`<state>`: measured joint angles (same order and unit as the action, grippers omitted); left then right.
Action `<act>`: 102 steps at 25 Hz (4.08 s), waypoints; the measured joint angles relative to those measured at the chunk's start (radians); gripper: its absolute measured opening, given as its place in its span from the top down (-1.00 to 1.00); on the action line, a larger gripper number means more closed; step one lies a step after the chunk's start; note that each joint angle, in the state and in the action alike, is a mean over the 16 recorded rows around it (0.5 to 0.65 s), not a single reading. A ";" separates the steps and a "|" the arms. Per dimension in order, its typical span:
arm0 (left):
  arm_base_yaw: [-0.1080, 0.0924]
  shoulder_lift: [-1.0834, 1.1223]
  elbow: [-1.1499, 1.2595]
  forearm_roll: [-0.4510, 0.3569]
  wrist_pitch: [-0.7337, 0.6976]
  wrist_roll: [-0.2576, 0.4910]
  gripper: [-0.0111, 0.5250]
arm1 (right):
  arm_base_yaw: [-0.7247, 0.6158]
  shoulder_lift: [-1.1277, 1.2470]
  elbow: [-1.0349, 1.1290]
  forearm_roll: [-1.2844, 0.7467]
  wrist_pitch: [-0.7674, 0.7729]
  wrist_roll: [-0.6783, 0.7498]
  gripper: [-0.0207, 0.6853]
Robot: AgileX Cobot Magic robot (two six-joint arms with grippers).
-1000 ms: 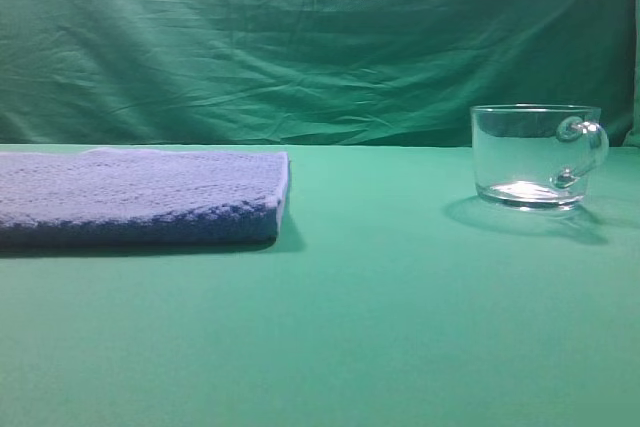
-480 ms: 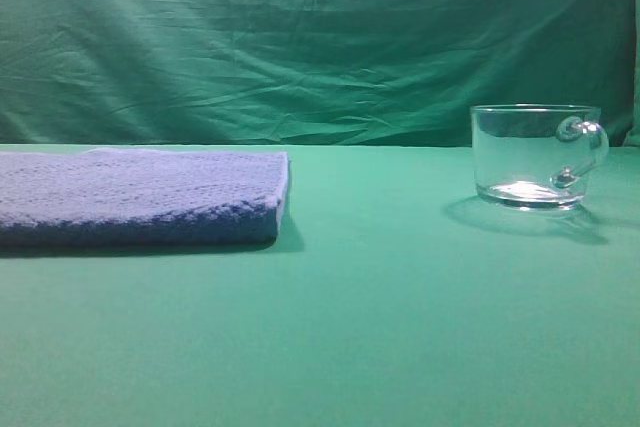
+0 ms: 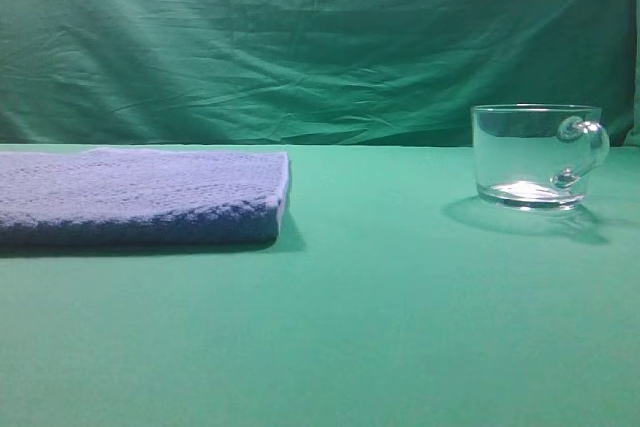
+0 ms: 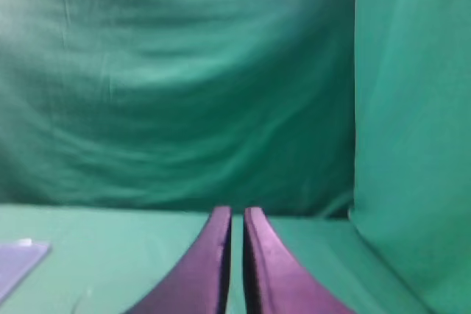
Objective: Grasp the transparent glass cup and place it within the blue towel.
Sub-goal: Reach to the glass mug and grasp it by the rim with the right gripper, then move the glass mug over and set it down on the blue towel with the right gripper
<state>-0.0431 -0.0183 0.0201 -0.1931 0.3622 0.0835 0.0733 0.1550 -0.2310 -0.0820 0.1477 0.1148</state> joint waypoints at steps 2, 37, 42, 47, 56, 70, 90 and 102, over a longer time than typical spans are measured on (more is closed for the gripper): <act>0.000 0.000 0.000 0.000 0.000 0.000 0.96 | 0.000 0.070 -0.073 0.009 0.087 0.004 0.81; 0.000 0.000 0.000 0.000 0.000 0.000 0.96 | 0.242 1.298 -0.674 0.257 0.574 -0.362 0.04; 0.000 0.000 0.000 0.000 0.000 0.000 0.96 | 0.242 1.398 -0.693 0.255 0.518 -0.363 -0.45; 0.000 0.000 0.000 0.000 0.000 0.000 0.96 | 0.242 1.474 -0.700 0.255 0.450 -0.364 -0.40; 0.000 0.000 0.000 0.000 0.000 0.000 0.96 | 0.249 1.535 -0.764 0.260 0.398 -0.364 0.41; 0.000 0.000 0.000 0.000 0.000 0.000 0.96 | 0.469 1.681 -1.186 0.284 0.438 -0.441 0.64; 0.000 0.000 0.000 0.000 0.000 0.000 0.96 | 0.639 2.146 -1.706 0.286 0.493 -0.544 0.14; 0.000 0.000 0.000 0.000 0.000 0.000 0.96 | 0.639 1.928 -1.810 0.217 0.946 -0.406 0.29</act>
<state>-0.0431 -0.0183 0.0201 -0.1931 0.3622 0.0835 0.7124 2.0830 -2.0409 0.1349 1.0934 -0.2916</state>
